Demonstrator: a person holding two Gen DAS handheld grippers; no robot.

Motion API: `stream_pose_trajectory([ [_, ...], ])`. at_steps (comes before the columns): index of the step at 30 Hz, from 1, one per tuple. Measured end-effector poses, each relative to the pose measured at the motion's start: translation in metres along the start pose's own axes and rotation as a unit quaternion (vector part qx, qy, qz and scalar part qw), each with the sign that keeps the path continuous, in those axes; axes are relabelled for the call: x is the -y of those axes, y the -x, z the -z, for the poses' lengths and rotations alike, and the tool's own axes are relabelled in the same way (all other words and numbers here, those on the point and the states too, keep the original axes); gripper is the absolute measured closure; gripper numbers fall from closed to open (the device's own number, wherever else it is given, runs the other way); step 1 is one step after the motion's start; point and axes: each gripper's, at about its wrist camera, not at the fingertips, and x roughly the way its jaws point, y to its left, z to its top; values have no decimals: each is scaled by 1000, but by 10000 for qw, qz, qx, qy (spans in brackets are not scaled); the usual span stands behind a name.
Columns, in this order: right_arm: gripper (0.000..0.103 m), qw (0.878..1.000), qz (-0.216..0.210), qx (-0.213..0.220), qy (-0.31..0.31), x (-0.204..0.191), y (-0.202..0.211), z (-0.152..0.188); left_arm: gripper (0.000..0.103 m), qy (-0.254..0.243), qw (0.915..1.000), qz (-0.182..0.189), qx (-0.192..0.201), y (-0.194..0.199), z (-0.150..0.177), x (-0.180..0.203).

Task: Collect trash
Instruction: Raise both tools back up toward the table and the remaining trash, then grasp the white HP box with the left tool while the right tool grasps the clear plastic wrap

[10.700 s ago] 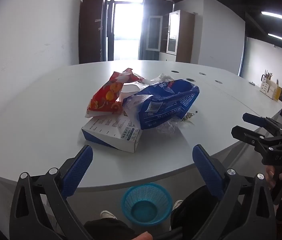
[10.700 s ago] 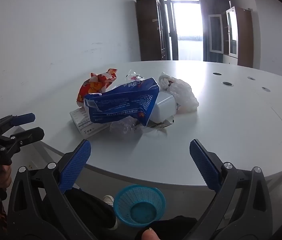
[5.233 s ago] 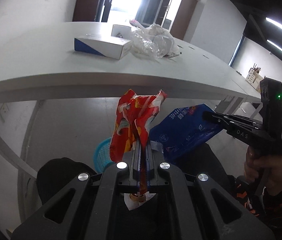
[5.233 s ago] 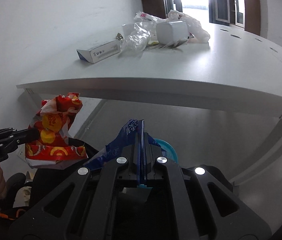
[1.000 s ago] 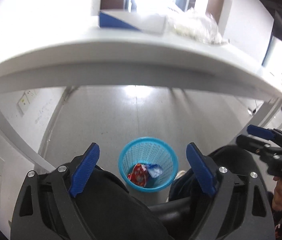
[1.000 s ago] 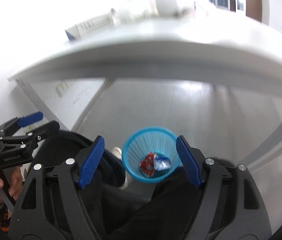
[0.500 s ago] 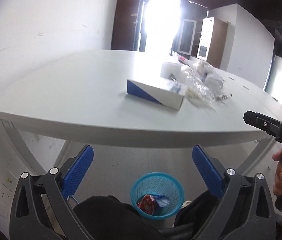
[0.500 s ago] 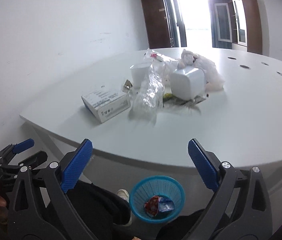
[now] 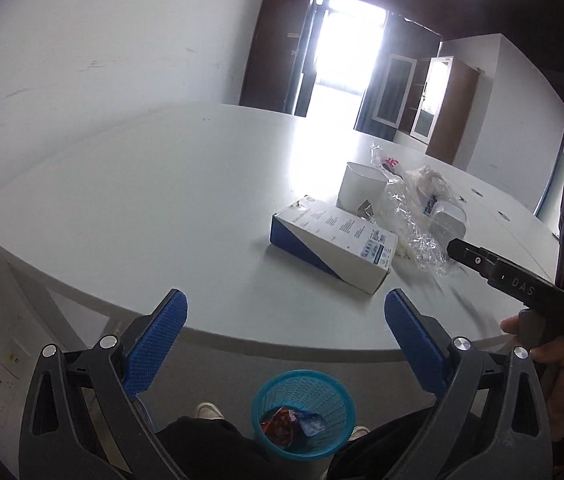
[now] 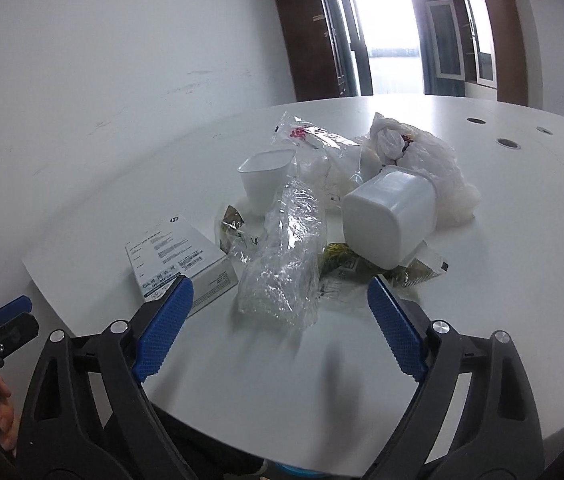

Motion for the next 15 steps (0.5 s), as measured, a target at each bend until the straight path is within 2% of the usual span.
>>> stream_pose_trajectory([
  [2,22,9999,-24,-72,149,-3,-10,-3,6,163,9998,11,-63,-7,-12,0],
  [5,32,9995,-183,-237,65,-1,-24,-5,6,597,9977,173,-280,-25,-32,4],
  [7,45,9988,-301,-376,22,1,-31,-6,6,915,9942,288,-484,-40,-45,8],
  [8,46,9983,-364,-447,19,2,-34,-6,6,1054,9921,257,-624,-51,-51,11],
  [12,62,9974,-446,-558,19,7,-37,-11,6,1586,9811,-227,-1085,-88,-73,19],
  [15,69,9968,-561,-569,-16,13,-34,-12,6,1759,9735,-557,-1354,-113,-83,24],
])
